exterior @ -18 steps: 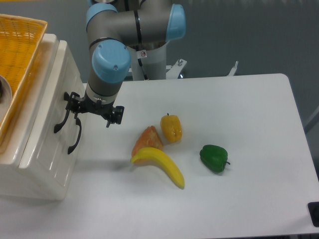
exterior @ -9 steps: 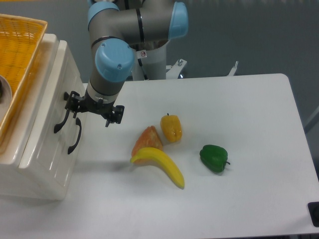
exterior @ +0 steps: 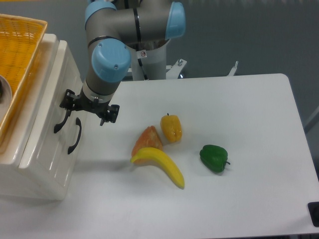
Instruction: Slide open the top white drawer
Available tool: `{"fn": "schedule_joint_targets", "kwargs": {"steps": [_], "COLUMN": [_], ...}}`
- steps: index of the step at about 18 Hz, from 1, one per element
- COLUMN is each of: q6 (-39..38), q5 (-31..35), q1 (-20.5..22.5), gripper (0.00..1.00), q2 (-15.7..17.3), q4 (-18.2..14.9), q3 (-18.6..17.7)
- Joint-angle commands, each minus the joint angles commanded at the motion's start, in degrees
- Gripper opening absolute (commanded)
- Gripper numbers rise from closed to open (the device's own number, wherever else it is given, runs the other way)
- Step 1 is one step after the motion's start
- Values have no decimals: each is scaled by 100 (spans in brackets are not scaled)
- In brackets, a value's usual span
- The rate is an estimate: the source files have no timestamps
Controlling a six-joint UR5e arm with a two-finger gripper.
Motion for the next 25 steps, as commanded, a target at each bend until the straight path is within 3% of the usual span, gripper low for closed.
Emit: {"fn": "schedule_joint_targets", "kwargs": {"steps": [25], "q6": [0], "q5": [9], "q1": [-106], "gripper": [100], "q2": [-44], "q4": [-9], "q3": [-18]}}
